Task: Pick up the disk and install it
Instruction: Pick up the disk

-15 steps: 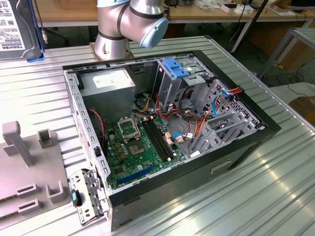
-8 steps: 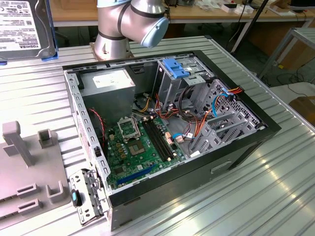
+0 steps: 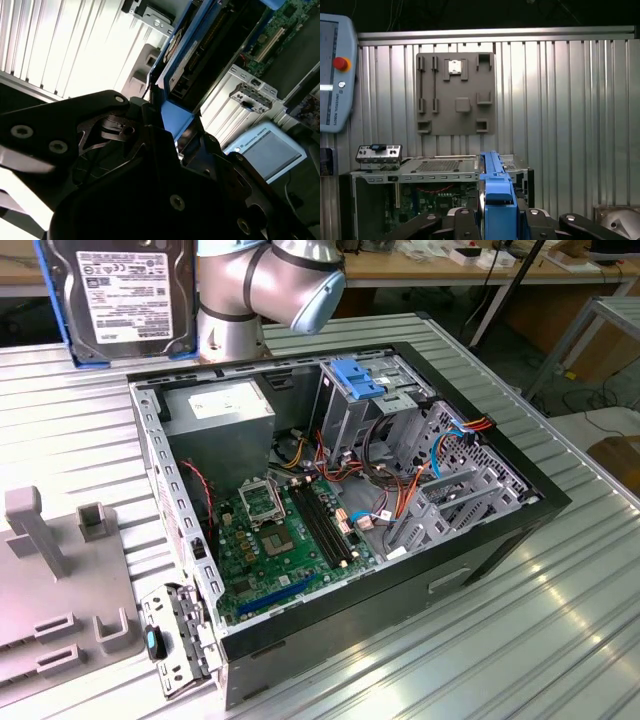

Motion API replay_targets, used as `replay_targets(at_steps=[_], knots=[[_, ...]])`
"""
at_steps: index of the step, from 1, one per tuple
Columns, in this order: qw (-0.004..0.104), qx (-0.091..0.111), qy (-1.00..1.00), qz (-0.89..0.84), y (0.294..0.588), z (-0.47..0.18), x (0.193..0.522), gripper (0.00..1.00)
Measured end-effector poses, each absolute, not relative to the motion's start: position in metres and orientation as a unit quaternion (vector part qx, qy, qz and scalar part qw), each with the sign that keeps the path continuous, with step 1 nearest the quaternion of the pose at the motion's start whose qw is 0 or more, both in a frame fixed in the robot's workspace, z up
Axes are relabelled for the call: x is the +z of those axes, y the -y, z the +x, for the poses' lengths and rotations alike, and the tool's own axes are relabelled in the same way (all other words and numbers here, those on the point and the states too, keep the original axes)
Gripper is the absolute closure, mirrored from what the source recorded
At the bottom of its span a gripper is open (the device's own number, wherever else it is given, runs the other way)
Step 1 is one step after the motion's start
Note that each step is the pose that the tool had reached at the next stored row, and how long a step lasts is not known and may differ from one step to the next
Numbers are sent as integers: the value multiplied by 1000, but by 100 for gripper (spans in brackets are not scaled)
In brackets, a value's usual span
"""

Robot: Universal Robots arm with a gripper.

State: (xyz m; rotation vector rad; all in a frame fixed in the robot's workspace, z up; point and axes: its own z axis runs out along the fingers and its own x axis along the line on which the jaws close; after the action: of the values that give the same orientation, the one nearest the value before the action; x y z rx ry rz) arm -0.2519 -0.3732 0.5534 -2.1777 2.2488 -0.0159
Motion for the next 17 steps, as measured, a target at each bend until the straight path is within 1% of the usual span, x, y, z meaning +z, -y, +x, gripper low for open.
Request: replay_targets(at_steps=[4, 7, 13, 17], knots=[[5, -5, -718, -696, 373, -217, 548, 63], [5, -5, -718, -696, 373, -203, 547, 63], [5, -5, -718, -696, 376, -199, 547, 63], [5, -5, -718, -696, 389, -198, 547, 63]])
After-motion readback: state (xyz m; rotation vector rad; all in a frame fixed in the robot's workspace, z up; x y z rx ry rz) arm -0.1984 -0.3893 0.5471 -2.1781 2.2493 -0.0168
